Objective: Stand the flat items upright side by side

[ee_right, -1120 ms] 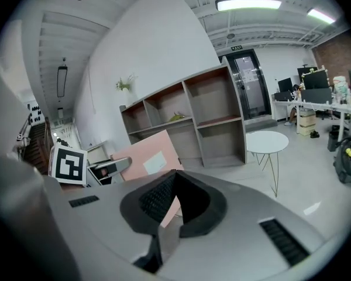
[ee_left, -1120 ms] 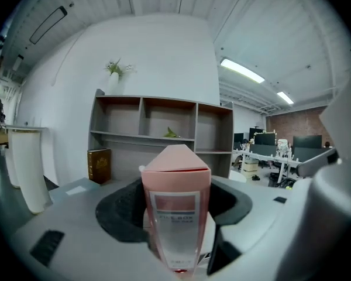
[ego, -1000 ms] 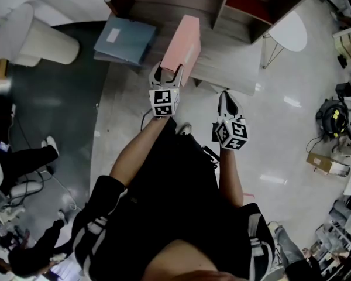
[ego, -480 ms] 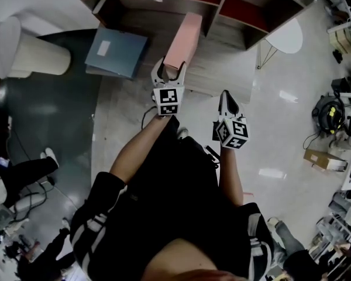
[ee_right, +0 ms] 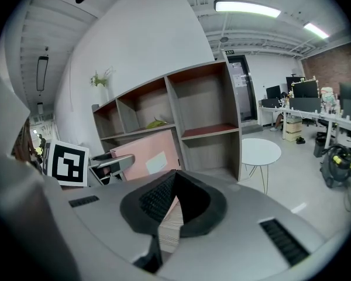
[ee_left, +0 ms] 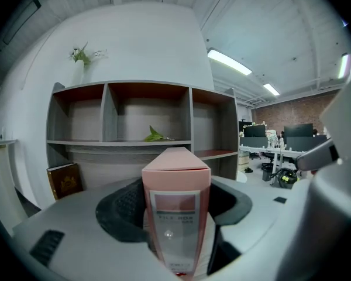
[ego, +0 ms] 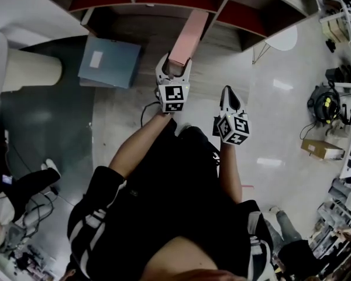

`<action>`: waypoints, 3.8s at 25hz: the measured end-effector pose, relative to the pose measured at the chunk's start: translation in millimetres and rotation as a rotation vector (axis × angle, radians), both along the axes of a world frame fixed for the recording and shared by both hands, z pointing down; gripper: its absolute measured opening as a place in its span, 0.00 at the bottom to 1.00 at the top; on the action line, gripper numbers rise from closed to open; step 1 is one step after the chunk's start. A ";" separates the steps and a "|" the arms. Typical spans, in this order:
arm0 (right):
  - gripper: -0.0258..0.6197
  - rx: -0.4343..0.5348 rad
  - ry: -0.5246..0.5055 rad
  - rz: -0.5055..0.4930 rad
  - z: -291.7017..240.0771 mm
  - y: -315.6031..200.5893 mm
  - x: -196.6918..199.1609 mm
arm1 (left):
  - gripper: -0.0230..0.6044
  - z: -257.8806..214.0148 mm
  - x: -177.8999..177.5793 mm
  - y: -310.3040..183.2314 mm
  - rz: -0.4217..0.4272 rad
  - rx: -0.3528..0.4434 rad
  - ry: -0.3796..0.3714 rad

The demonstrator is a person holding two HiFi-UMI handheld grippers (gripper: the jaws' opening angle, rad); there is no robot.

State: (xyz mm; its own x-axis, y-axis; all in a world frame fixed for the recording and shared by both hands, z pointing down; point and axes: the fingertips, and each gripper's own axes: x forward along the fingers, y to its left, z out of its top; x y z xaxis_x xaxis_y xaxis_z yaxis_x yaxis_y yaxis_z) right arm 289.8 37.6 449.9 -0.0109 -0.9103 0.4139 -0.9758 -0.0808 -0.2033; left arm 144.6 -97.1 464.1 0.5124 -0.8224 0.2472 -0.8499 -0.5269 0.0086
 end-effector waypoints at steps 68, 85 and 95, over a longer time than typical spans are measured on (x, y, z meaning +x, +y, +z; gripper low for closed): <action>0.08 -0.021 -0.056 -0.252 26.5 -97.2 129.0 | 0.57 21.0 104.1 -81.2 -0.107 -0.026 0.126; 0.08 0.070 -0.075 -0.446 -25.5 -95.7 72.1 | 0.09 -86.5 15.1 24.3 -0.178 0.142 0.154; 0.08 0.102 -0.096 -0.810 -39.4 -76.8 -41.7 | 0.07 -112.4 -68.7 101.9 -0.468 0.185 0.129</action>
State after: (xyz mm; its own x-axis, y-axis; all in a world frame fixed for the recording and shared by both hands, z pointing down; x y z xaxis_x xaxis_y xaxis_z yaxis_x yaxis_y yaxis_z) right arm 248.1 -39.1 410.5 -0.7119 -0.6382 0.2933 -0.7016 0.6647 -0.2568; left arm 75.9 4.8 351.7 0.0958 -0.9948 0.0349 -0.9931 -0.0931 0.0720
